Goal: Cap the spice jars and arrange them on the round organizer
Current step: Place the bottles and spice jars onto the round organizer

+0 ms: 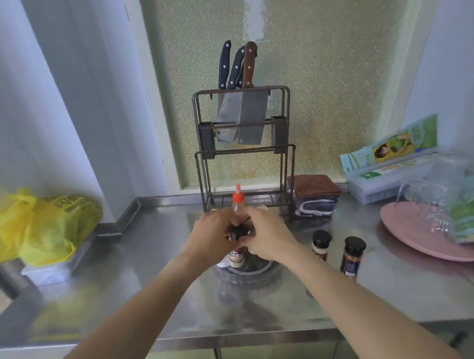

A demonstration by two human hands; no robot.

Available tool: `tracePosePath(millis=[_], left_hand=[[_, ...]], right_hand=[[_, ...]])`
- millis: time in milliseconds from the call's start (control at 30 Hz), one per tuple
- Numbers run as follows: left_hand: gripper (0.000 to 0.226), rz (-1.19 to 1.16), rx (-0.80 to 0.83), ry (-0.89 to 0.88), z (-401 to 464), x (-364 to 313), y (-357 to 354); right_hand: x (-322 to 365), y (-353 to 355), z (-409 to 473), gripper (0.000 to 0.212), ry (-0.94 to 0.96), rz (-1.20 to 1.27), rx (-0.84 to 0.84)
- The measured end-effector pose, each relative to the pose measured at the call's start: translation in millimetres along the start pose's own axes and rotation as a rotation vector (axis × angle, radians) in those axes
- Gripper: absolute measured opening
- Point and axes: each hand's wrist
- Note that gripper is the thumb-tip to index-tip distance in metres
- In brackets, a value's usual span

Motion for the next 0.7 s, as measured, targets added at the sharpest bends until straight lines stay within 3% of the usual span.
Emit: tracePosePath(millis=[67,233,333,500,633,700], left_hand=[[0.03,0.077,0.018,-0.022,-6.0,5.5,0.2],[0.023,0.23,0.093,-0.048,-13.5,7.0,-4.7],[0.028,0.233,0.096,-0.058,-14.0,3.6,-2.4],[0.039,-0.025,0.02,-0.113,-14.9,-34.2,-11.1],[0.038,-0.228,0.133,-0.067,-12.2,-73.2,-59.4],[0.05,-0.3,0.207,0.02,-10.8,-89.0,-82.9]], right_hand=[[3.0,-17.1,0.9,0.056,-0.006,-0.001,0.024],[3.6,-33.1,-3.6,0.033,-0.051,-0.026,0.03],[1.8,-26.9,-7.9,0.039,-0.052,-0.022,0.04],[-38.9,21.8,-15.2,0.036,-0.086,-0.179,-0.08],[-87.3,58.6,-22.8,0.043,-0.233,-0.354,-0.14],[-101.3,61.1,-28.5,0.046,-0.258,-0.463,-0.066]])
Point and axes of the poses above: each hand's wrist, its own z-axis towards the middle knuckle, its own y-axis out of the back of the hand, x = y × z, and after that the axes turned 7 degrees about -x, right-handed
